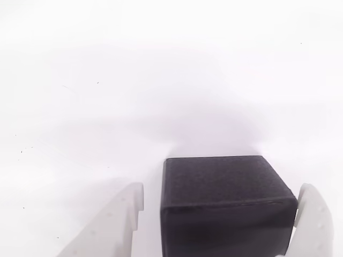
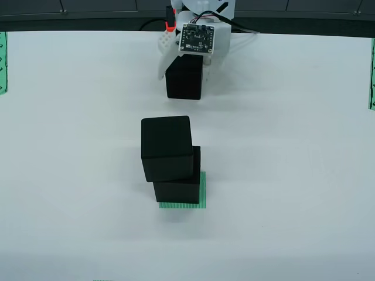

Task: Stack 3 Blocks on the chosen place.

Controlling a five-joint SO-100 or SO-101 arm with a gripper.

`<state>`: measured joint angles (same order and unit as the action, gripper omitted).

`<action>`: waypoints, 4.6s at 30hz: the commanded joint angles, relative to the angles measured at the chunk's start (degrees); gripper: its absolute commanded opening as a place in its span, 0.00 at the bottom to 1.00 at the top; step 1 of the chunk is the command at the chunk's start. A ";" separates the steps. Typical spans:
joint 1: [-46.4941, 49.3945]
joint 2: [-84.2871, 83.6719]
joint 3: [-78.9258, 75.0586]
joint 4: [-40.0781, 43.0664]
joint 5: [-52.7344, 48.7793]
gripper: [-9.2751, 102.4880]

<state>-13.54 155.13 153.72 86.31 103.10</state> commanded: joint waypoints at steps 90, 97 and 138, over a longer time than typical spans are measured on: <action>-0.35 -1.14 -32.43 -10.99 -0.18 0.29; 0.35 -1.93 -33.22 -16.08 -0.18 0.28; 9.76 -4.75 -17.05 -56.16 -3.96 0.28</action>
<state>-4.48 149.33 136.49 33.05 100.02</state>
